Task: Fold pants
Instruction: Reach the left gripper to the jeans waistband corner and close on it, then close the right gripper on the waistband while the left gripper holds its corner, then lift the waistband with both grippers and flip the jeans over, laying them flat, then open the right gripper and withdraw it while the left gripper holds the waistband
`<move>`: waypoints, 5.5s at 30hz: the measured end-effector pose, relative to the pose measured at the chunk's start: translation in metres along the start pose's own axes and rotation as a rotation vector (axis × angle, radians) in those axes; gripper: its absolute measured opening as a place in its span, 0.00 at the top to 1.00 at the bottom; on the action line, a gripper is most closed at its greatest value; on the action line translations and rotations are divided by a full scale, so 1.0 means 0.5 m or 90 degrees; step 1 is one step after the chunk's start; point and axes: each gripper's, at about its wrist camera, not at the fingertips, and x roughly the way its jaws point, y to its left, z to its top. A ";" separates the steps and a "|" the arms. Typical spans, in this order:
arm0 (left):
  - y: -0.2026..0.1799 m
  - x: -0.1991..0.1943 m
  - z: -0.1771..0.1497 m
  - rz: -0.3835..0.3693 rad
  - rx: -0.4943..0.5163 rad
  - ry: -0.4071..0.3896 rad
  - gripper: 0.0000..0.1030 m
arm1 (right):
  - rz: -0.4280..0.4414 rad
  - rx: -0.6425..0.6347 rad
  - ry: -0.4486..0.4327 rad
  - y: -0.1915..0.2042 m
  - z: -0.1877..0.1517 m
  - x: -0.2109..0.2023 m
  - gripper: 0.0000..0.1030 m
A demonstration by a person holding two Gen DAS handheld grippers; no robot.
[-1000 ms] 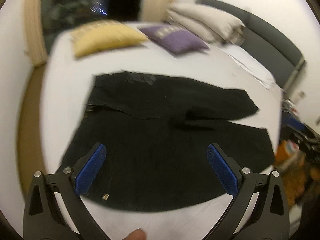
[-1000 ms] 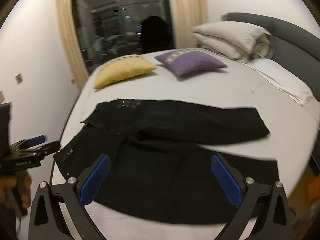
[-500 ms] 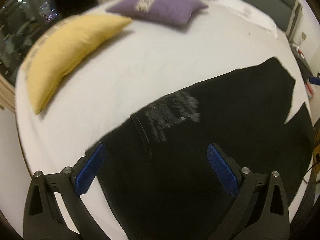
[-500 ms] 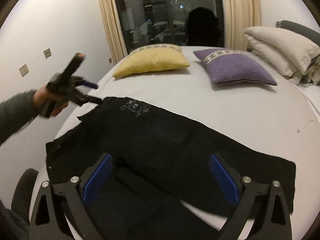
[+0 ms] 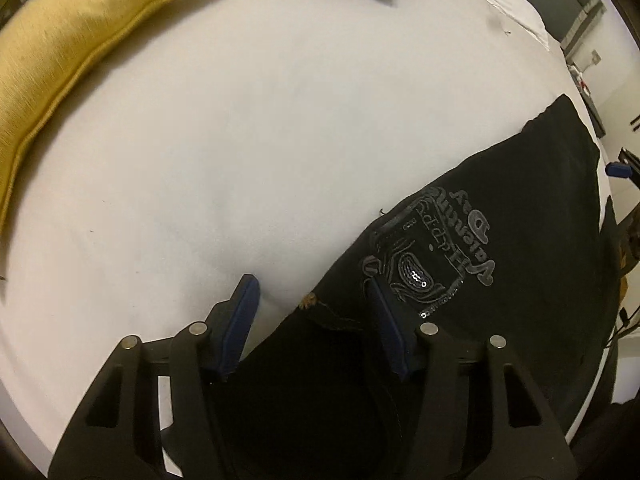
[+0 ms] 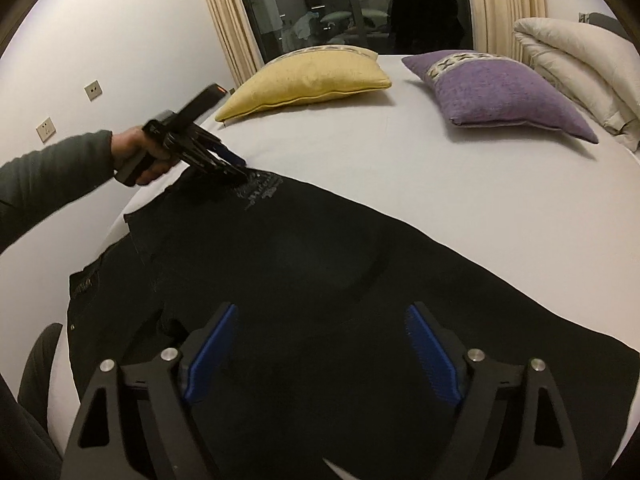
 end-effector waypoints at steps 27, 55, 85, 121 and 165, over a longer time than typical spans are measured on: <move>-0.147 -0.148 -0.142 0.148 0.181 -0.173 0.91 | -0.011 -0.212 0.123 0.039 0.188 0.173 0.42; -0.265 -0.254 -0.258 0.157 0.257 -0.279 0.91 | 0.084 -0.315 0.299 0.019 0.252 0.319 0.79; -0.448 -0.358 -0.492 0.071 0.271 -0.291 0.91 | 0.052 0.160 -0.007 0.137 -0.055 0.025 0.97; -0.539 -0.262 -0.814 0.025 0.266 -0.182 0.91 | -0.094 0.056 0.175 0.408 -0.231 0.016 0.97; -0.402 -0.340 -0.921 0.025 0.043 -0.226 0.84 | -0.032 0.070 0.056 0.502 -0.237 -0.054 0.64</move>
